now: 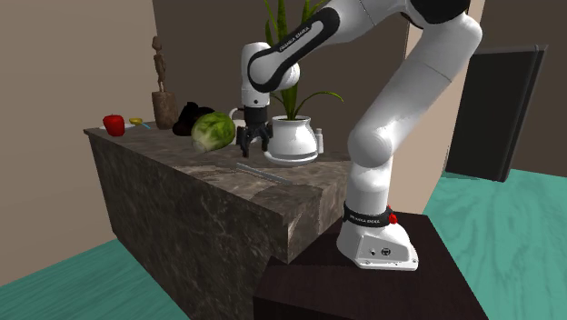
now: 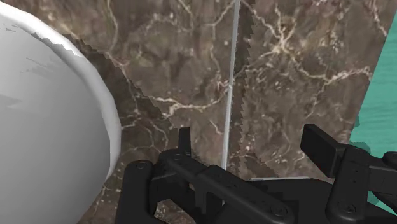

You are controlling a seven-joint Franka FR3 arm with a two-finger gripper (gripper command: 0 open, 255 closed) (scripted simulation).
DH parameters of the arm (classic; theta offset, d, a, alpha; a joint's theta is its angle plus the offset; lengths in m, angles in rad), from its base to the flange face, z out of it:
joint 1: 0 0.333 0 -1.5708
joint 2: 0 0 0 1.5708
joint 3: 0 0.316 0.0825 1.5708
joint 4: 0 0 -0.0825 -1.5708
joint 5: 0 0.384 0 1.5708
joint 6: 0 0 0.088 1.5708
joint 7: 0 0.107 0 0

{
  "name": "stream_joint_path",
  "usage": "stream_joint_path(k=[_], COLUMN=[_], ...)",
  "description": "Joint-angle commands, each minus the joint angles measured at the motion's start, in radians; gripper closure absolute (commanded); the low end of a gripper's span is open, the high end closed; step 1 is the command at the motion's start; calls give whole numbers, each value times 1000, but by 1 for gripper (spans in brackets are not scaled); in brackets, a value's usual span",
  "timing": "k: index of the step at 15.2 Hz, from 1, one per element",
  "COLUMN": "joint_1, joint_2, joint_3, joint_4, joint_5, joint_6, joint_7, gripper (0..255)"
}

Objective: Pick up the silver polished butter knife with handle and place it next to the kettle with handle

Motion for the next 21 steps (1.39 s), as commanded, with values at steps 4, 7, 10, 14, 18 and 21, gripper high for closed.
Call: stream_joint_path(k=[4,7,10,14,18,21], joint_1=[-7,-7,-7,-7,-7,-7], joint_2=[64,98,105,105,105,105], joint_3=[-6,-8,-9,-9,-9,-9], joint_4=[-37,-55,-58,-58,-58,-58], joint_5=[3,2,2,2,2,2], joint_6=[98,151,161,161,161,161], joint_7=[17,17,17,17,17,17], gripper=[0,0,0,0,255,255])
